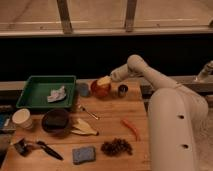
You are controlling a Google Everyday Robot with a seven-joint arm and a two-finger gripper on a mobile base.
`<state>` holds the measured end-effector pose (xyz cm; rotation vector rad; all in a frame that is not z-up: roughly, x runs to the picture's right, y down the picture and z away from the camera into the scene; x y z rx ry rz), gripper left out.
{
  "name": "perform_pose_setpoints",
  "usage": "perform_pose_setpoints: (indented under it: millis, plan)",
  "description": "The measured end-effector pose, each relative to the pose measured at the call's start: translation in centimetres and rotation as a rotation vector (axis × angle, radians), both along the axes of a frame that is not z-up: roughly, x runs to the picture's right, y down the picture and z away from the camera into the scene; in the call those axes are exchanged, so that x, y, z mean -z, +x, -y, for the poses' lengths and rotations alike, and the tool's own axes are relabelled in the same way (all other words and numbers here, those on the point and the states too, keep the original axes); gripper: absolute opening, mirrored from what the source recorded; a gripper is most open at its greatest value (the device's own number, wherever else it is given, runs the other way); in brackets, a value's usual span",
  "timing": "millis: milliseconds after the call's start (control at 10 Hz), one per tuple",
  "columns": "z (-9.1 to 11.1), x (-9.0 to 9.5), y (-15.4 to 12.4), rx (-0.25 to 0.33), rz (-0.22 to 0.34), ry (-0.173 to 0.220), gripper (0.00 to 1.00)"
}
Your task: Place apple in red bowl
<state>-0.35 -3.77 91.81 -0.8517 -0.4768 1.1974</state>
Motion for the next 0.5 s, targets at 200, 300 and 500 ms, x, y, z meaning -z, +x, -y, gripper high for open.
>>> perform_pose_setpoints:
  millis: [200,300,500]
  plan:
    - [-0.02,-0.01,-0.03,0.000,0.000,0.000,0.76]
    - [-0.02,-0.01,-0.02,0.000,0.000,0.000,0.79]
    - [-0.01,0.00,0.00,0.000,0.000,0.000,0.80]
